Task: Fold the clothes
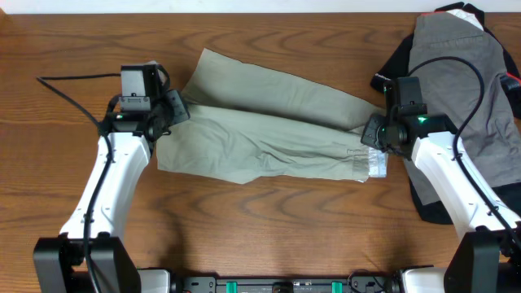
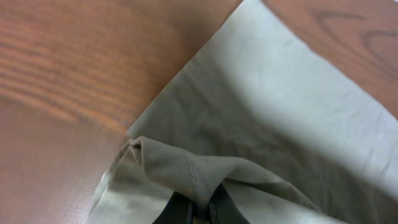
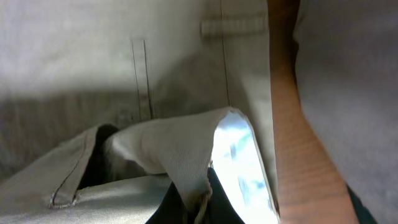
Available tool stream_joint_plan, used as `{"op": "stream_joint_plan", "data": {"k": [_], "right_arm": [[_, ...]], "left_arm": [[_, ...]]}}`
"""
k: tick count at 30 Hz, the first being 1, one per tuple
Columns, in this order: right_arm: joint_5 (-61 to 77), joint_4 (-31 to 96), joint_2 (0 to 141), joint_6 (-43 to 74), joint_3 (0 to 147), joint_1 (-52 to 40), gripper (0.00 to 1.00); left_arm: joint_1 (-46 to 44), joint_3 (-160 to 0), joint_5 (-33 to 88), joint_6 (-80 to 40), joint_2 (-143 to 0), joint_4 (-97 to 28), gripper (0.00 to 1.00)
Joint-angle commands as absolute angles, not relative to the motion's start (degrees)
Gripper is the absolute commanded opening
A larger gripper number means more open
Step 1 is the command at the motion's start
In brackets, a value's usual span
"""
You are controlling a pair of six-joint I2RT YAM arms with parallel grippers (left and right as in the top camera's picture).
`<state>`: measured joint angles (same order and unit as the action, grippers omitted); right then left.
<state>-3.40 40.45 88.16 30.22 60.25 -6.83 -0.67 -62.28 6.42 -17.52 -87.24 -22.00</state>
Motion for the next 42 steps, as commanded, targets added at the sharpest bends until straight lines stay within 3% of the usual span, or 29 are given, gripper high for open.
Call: {"op": "stream_joint_plan", "data": {"k": [1, 27, 28, 30, 32, 33, 34, 35, 36, 38, 42], "right_arm": [[-9.7, 38.8, 88.5, 30.9, 60.2, -4.6, 0.01], [-12.2, 29.1, 96.5, 34.1, 60.2, -3.2, 0.01], [-12.3, 28.4, 96.7, 34.1, 60.2, -3.2, 0.01], [-12.4, 26.6, 96.7, 34.0, 60.2, -3.2, 0.03], [-12.6, 23.8, 96.5, 33.7, 60.2, -3.2, 0.14], [-12.6, 22.5, 96.5, 33.3, 60.2, -3.2, 0.27], [-12.6, 21.2, 96.4, 32.6, 60.2, -3.2, 0.58], [-12.4, 20.1, 96.2, 31.8, 60.2, -3.2, 0.75], [-11.7, 19.1, 95.9, 30.6, 60.3, -3.2, 0.86], [-9.8, 17.6, 95.1, 27.8, 60.3, -3.2, 0.94], [-6.5, 16.1, 93.0, 24.5, 60.4, -3.2, 0.97]], "left_arm": [[-0.7, -62.8, 2.1, -16.5, -88.1, -18.4, 0.06], [-3.0, -62.8, 2.1, -12.4, -96.4, 1.8, 0.06], [-3.0, -62.8, 2.1, -12.5, -96.4, 2.7, 0.16], [-3.0, -62.8, 2.1, -12.5, -96.4, 4.5, 0.98], [-3.0, -62.9, 2.1, -12.5, -96.4, 5.9, 0.98], [-3.0, -62.9, 2.1, -12.5, -96.3, 6.3, 0.98], [-3.0, -62.9, 2.1, -12.5, -96.0, 6.3, 0.98], [-3.0, -62.9, 2.2, -12.5, -95.7, 6.1, 0.98], [-3.0, -62.9, 2.6, -12.5, -95.1, 5.5, 0.98], [-3.0, -62.9, 4.1, -12.5, -93.7, 4.1, 0.98], [-3.0, -62.9, 6.6, -11.9, -90.3, -0.1, 0.98]]}}
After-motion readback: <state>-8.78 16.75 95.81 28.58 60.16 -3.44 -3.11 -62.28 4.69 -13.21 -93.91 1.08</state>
